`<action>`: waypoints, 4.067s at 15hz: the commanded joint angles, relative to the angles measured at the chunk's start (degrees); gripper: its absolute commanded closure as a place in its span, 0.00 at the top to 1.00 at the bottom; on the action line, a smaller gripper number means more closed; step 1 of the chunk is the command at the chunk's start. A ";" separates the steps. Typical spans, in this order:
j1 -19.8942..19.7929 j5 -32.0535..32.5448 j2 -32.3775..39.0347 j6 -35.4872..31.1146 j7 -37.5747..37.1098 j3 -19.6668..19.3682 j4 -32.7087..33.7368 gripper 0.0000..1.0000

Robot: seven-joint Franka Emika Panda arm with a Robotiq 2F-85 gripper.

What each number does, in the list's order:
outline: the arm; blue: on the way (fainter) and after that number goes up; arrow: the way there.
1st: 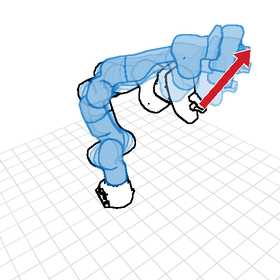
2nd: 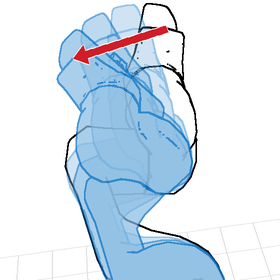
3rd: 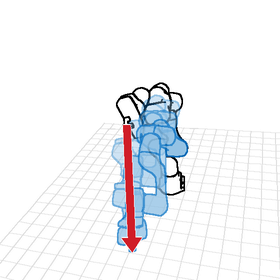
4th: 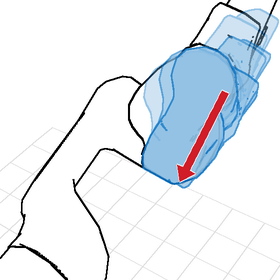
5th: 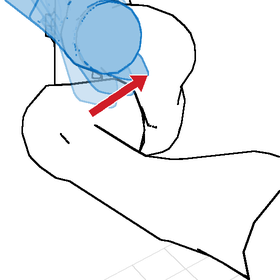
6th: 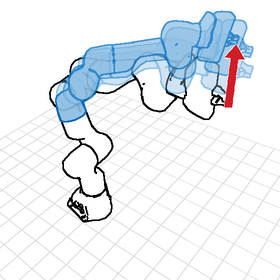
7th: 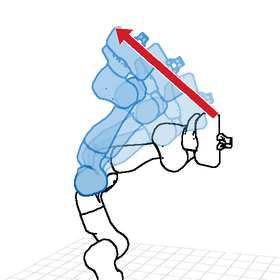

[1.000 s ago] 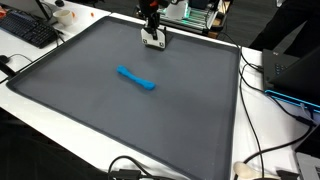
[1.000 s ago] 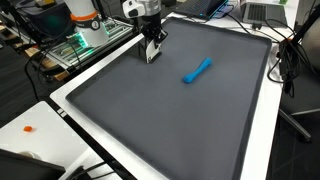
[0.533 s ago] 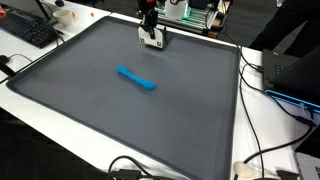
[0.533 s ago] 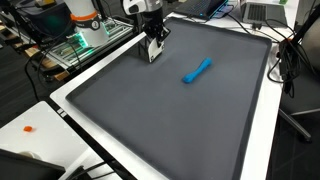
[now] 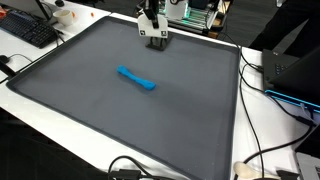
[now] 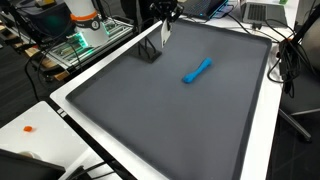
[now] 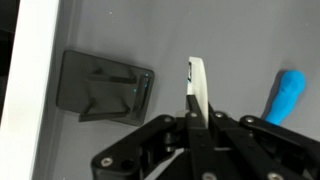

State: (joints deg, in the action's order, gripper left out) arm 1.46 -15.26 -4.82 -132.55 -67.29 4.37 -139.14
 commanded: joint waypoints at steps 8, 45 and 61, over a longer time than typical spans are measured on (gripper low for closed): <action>3.45 10.95 6.53 13.02 18.80 2.10 17.77 0.01; 7.94 18.15 34.43 10.71 55.52 -0.78 41.97 0.01; 9.34 21.14 38.77 8.26 54.97 -2.65 44.12 0.01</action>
State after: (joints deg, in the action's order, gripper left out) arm 9.63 3.78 32.80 -123.10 -11.59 2.78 -95.67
